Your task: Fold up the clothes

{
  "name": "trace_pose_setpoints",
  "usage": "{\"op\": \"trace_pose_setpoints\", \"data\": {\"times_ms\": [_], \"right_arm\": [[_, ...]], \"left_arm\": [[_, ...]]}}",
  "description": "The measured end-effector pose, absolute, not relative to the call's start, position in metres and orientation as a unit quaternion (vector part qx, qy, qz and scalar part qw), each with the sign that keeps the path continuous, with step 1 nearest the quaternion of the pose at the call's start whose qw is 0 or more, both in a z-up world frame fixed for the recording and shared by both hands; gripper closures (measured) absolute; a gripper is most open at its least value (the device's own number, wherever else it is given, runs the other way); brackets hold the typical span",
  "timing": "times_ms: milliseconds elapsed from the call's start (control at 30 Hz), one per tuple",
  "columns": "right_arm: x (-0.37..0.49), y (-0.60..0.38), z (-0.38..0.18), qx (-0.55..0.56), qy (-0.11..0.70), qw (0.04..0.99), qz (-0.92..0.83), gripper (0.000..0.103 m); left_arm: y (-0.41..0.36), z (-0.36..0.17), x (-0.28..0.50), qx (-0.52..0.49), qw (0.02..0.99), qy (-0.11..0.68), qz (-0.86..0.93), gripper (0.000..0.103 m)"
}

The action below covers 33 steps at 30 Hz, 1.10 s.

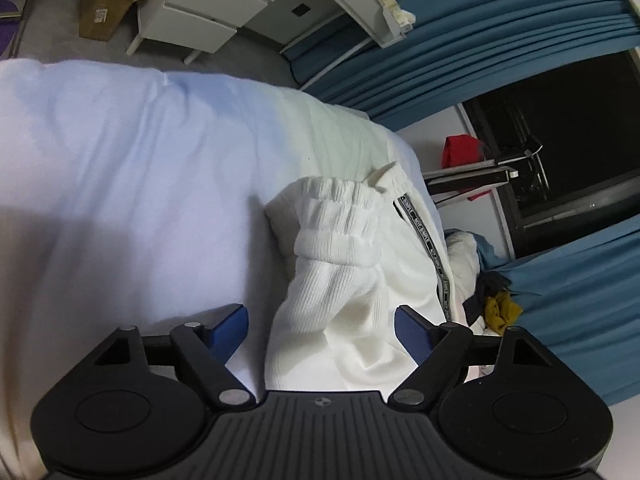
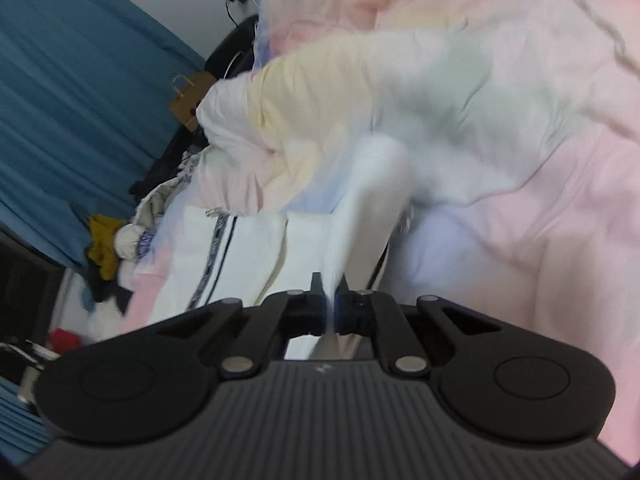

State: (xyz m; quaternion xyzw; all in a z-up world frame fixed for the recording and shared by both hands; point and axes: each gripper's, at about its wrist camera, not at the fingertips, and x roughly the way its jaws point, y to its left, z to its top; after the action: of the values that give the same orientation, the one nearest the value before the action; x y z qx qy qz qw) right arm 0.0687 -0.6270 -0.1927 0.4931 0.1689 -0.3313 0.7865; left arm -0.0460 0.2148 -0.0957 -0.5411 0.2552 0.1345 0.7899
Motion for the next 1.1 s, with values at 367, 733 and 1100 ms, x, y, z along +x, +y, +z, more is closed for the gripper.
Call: {"op": "trace_pose_setpoints", "data": {"times_ms": [367,733,1100], "right_arm": [[0.054,-0.621,-0.177,0.473,0.143,0.796,-0.351,0.097],[0.018,-0.623,-0.138,0.501,0.092,0.794,-0.332,0.097],[0.156,-0.636,-0.070,0.439,0.108,0.835,-0.315,0.097]], "left_arm": [[0.213,-0.098,-0.036,-0.544,0.797,0.231,0.123,0.088],[0.242,-0.067,-0.085,-0.653,0.744,0.129,0.056,0.094],[0.238,-0.003,0.064,-0.584,0.786,0.188,0.082,0.093]]}}
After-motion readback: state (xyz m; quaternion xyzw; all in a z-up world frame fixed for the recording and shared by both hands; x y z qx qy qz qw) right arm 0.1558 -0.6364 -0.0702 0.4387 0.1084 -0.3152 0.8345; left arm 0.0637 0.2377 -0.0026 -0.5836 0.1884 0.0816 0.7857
